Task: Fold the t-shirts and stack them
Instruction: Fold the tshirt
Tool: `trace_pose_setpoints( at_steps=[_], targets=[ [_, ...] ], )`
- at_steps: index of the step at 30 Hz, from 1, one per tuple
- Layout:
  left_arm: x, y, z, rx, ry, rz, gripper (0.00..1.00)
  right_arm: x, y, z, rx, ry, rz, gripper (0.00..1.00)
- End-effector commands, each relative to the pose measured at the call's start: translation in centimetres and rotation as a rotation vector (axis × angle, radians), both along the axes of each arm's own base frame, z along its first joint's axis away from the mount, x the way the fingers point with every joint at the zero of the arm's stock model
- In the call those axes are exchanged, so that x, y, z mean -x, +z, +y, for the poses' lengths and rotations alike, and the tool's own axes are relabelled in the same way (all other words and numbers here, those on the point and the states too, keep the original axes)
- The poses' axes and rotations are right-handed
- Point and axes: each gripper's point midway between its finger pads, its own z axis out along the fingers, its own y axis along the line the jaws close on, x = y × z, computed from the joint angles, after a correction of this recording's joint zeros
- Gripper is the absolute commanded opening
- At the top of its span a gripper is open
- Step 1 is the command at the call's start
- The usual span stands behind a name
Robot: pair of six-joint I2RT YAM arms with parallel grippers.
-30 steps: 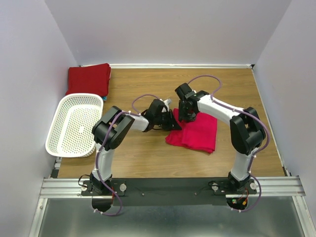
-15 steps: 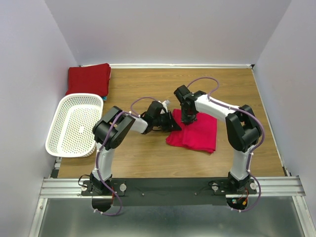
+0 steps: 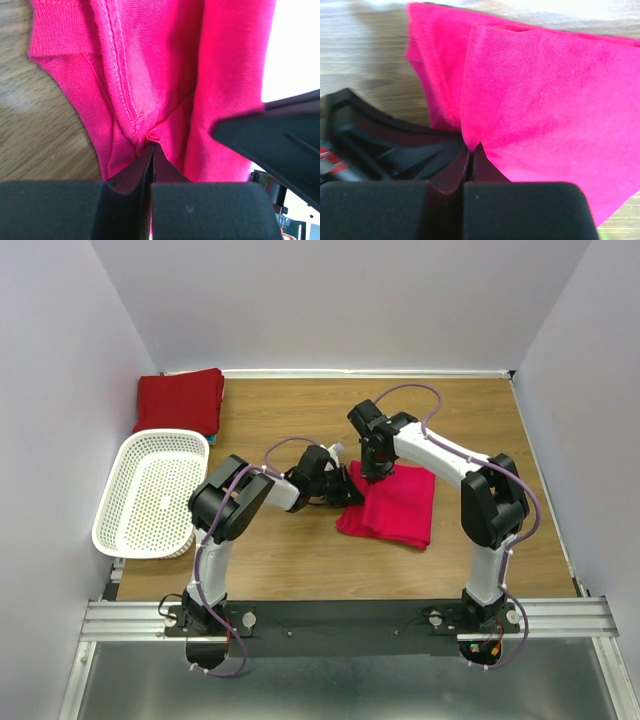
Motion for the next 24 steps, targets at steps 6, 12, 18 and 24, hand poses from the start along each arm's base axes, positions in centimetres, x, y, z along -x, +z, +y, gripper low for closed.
trace_pose_setpoints(
  at_steps=[6, 12, 18, 24],
  targets=[
    [1.9, -3.8, 1.4, -0.087, -0.007, 0.085, 0.07, 0.0, 0.3, 2.3, -0.024, 0.044, 0.02, 0.0],
    [1.9, -3.9, 1.4, -0.087, -0.007, 0.087, 0.07, -0.1, -0.3, 3.2, -0.017, 0.066, 0.025, 0.01],
    [2.1, -3.9, 1.3, -0.087, -0.012, 0.089, 0.07, -0.6, 0.0, 4.1, -0.025, 0.078, 0.007, 0.01],
    [2.1, -4.1, 1.3, -0.088, -0.012, 0.091, 0.07, -0.9, 0.4, 4.4, -0.033, 0.081, -0.004, 0.0]
  ],
)
